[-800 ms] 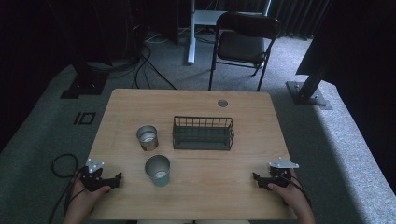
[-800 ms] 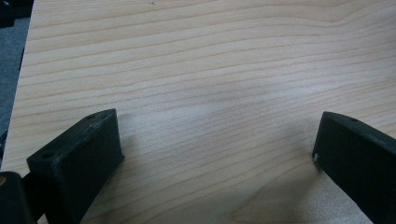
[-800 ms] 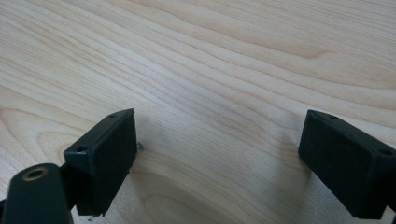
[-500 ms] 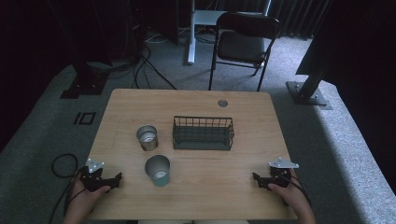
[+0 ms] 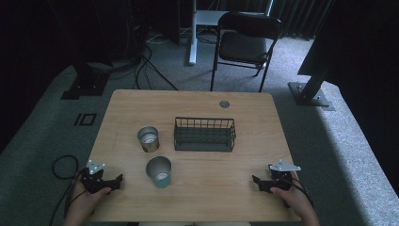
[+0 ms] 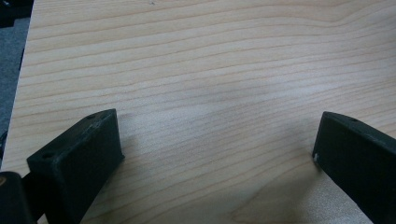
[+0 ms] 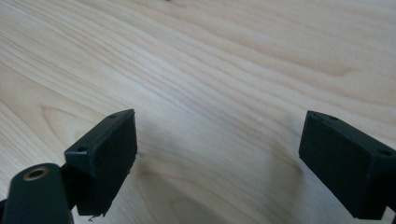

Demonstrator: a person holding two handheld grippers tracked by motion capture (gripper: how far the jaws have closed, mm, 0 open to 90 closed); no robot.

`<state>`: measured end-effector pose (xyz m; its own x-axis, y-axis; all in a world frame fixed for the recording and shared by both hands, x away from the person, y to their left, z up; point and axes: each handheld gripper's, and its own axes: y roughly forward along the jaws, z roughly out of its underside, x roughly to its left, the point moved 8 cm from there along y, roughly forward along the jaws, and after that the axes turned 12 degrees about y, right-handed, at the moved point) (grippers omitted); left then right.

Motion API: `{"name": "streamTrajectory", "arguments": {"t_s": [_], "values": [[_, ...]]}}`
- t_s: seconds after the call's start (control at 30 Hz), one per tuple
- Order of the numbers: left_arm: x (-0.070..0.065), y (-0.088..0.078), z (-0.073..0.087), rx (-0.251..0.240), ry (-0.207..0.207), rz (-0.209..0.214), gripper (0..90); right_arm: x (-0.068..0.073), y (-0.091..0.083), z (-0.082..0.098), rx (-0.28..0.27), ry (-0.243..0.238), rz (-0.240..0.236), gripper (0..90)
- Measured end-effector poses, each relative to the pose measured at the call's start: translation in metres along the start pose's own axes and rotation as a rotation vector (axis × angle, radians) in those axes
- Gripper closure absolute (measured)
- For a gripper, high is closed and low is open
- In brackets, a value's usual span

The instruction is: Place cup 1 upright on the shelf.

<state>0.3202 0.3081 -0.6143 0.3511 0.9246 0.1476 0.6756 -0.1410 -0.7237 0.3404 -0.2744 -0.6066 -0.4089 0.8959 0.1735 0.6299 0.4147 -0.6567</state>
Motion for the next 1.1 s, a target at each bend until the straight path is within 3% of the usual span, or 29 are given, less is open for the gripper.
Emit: {"name": "streamTrajectory", "arguments": {"t_s": [0.2,0.53,1.1], "values": [[0.0,0.0,0.0,0.0,0.0,0.0,1.8,0.011,0.002,-0.005,0.004,-0.028,-0.028,11.2],[0.0,0.0,0.0,0.0,0.0,0.0,1.8,0.038,0.011,-0.012,0.002,-0.062,-0.118,11.2],[0.0,0.0,0.0,0.0,0.0,0.0,1.8,0.071,0.021,-0.024,-0.001,-0.11,-0.183,11.2]]}}
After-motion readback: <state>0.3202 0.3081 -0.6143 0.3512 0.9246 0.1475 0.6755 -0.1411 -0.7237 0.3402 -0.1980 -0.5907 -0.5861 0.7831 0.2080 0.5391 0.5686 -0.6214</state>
